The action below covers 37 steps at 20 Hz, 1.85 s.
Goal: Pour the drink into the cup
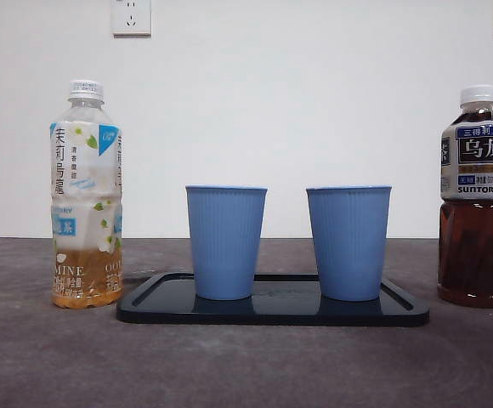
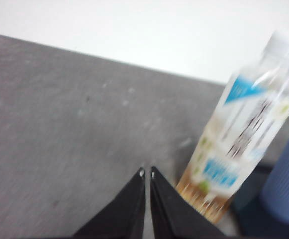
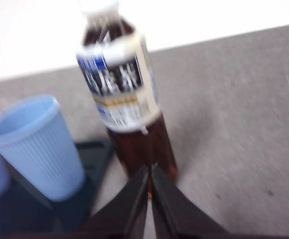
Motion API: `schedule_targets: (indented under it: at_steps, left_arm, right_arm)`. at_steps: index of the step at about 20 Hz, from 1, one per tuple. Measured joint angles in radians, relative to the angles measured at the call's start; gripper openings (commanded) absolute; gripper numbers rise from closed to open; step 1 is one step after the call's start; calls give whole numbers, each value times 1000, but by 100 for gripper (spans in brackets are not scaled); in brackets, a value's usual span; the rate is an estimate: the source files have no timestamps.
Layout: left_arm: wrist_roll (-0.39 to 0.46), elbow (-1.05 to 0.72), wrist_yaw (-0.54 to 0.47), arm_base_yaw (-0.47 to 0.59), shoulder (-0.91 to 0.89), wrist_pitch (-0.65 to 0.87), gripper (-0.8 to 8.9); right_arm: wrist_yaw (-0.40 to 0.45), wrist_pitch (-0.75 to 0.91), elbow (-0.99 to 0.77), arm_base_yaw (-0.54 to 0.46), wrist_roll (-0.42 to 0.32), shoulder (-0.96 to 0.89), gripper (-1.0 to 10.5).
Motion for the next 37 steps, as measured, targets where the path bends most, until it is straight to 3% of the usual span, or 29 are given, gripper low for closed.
schedule_targets:
  at_steps: [10, 17, 22, 28, 32, 37]
  left_arm:
    - [-91, 214, 32, -19, 108, -48, 15]
    - [-60, 436, 126, -23, 288, -208, 15]
    - [-2, 569, 246, -25, 403, -254, 15]
    - [71, 628, 430, -51, 486, -273, 15]
    - [128, 629, 477, -92, 517, -325, 21]
    - [151, 629, 477, -123, 517, -336, 31]
  right_arm:
    - [-12, -90, 210, 29, 82, 59, 11]
    - [-107, -221, 415, 29, 78, 186, 11]
    - [-227, -334, 544, 29, 20, 294, 11]
    - [-361, -445, 642, 29, -101, 401, 11]
    - [-374, -484, 659, 29, -191, 426, 11]
    - [-373, -493, 659, 29, -236, 426, 24]
